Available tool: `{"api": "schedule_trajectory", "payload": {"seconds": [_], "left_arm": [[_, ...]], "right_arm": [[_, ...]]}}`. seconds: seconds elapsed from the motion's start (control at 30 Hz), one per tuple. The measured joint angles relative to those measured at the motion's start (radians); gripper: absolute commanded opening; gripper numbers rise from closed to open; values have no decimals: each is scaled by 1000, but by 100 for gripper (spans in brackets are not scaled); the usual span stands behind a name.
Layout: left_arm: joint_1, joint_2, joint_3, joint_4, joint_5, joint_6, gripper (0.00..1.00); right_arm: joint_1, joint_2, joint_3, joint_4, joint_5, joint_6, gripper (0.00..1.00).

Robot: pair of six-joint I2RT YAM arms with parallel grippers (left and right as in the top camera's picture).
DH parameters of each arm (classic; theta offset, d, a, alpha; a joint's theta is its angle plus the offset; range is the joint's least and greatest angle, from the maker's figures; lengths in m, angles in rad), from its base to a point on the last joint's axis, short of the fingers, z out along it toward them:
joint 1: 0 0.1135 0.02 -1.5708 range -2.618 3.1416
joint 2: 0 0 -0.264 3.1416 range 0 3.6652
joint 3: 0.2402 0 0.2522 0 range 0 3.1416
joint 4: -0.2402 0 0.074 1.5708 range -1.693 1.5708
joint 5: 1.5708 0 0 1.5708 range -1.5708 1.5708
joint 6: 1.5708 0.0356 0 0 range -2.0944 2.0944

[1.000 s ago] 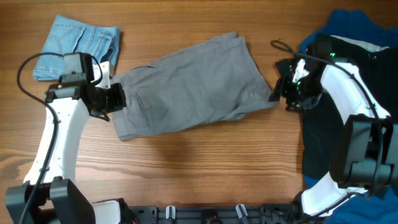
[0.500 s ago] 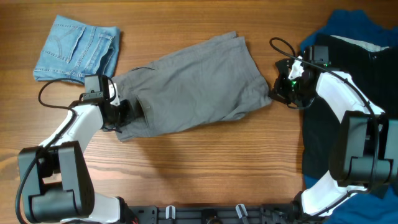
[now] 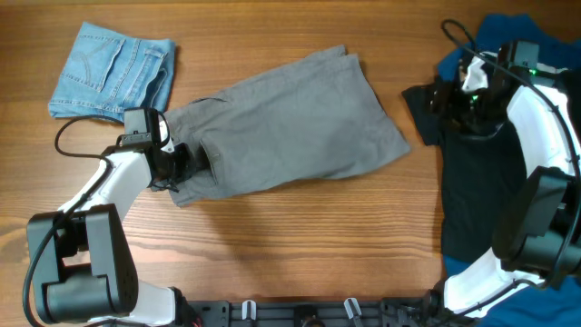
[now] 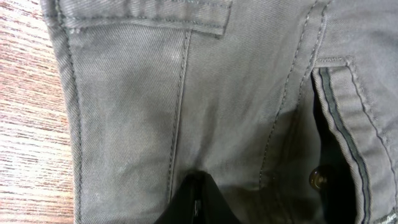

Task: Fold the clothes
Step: 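Release the corners and move both grippers down to the shorts' sides, then grasp the shorts' left side with left gripper and right side with right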

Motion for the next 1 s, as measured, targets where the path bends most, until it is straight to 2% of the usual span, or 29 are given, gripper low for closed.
{"api": "schedule_trajectory", "payload": {"seconds": [0.03, 0.07, 0.13, 0.23, 0.3, 0.37, 0.5, 0.63, 0.7, 0.73, 0.8, 0.83, 0.87, 0.9, 0.93, 1.0], "left_arm": [[0, 0, 0, 0, 0, 0, 8], [0, 0, 0, 0, 0, -2, 9], [-2, 0, 1, 1, 1, -5, 9], [-3, 0, 1, 2, 2, -8, 13], [-5, 0, 2, 3, 5, -11, 15], [-6, 0, 2, 2, 7, -11, 12], [-6, 5, 23, -39, -1, -11, 10], [-6, 6, 56, -139, -35, -10, 15], [-5, -4, 82, -189, -57, -11, 28], [-4, -16, 91, -198, -62, -9, 34], [-4, -49, 98, -217, -70, -7, 53], [-4, -64, 101, -228, -72, -8, 62], [-4, -74, 104, -235, -72, -11, 68], [-4, -79, 105, -243, -72, -11, 75], [-1, -79, 106, -249, -72, -12, 79], [14, -79, 106, -252, -74, -9, 90]], "right_arm": [[2, 0, -1, -66, -14, -14, 47], [3, 0, -1, -109, -23, -21, 47], [9, 0, -3, -198, -31, -50, 47], [55, 0, -38, -208, -31, -93, 51], [103, 0, -84, -173, -24, -97, 39], [177, 0, -165, -87, -6, -80, 17], [269, 0, -283, 65, 5, -35, 17], [287, 0, -314, 148, 4, -46, 20], [283, 0, -314, 154, -8, -84, 23], [281, 0, -314, 139, -11, -90, 28], [280, 0, -313, 77, -12, -85, 60], [280, 0, -314, 43, -12, -71, 61], [280, 0, -314, 25, -12, -63, 56], [281, 0, -314, 23, -13, -59, 34], [283, 0, -314, 28, -22, -66, 22], [288, 0, -314, 50, -69, -129, 16]]}}
